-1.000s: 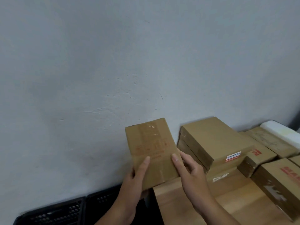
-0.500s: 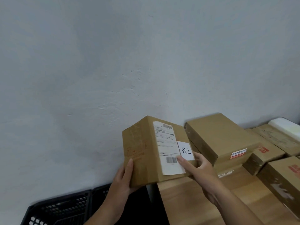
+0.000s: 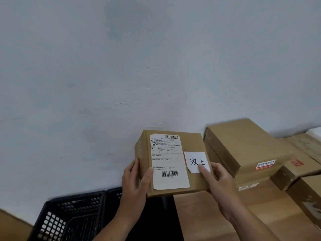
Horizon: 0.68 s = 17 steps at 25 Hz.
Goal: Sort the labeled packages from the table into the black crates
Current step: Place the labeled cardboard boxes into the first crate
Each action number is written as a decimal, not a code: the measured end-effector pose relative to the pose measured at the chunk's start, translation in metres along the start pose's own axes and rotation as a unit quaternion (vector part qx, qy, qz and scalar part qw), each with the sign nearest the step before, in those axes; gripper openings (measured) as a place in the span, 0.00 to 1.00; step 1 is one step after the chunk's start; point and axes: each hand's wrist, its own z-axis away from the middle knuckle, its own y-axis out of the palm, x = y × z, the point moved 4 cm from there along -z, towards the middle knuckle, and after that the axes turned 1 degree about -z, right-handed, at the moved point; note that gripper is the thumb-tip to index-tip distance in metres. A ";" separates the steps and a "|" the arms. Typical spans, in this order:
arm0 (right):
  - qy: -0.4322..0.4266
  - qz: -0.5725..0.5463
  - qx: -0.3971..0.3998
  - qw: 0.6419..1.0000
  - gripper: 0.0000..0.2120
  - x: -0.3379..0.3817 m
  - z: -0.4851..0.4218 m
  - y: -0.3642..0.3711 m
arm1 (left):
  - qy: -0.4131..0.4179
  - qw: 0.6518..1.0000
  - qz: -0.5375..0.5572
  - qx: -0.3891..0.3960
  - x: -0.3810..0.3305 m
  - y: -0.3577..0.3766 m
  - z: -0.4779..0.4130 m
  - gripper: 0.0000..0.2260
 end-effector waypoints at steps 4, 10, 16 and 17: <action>-0.016 0.081 -0.005 0.997 0.37 -0.006 -0.001 0.003 | -0.013 1.000 0.002 -0.010 0.003 -0.002 0.010 0.55; -0.032 0.147 0.044 0.988 0.41 -0.021 0.013 0.040 | -0.026 0.998 -0.002 -0.051 0.027 -0.035 0.030 0.46; -0.040 0.119 0.051 0.991 0.16 -0.036 0.041 0.096 | -0.003 0.994 0.043 -0.100 0.049 -0.111 0.051 0.29; -0.041 0.120 0.056 0.990 0.13 -0.039 0.049 0.108 | 0.000 0.993 0.050 -0.105 0.055 -0.127 0.056 0.26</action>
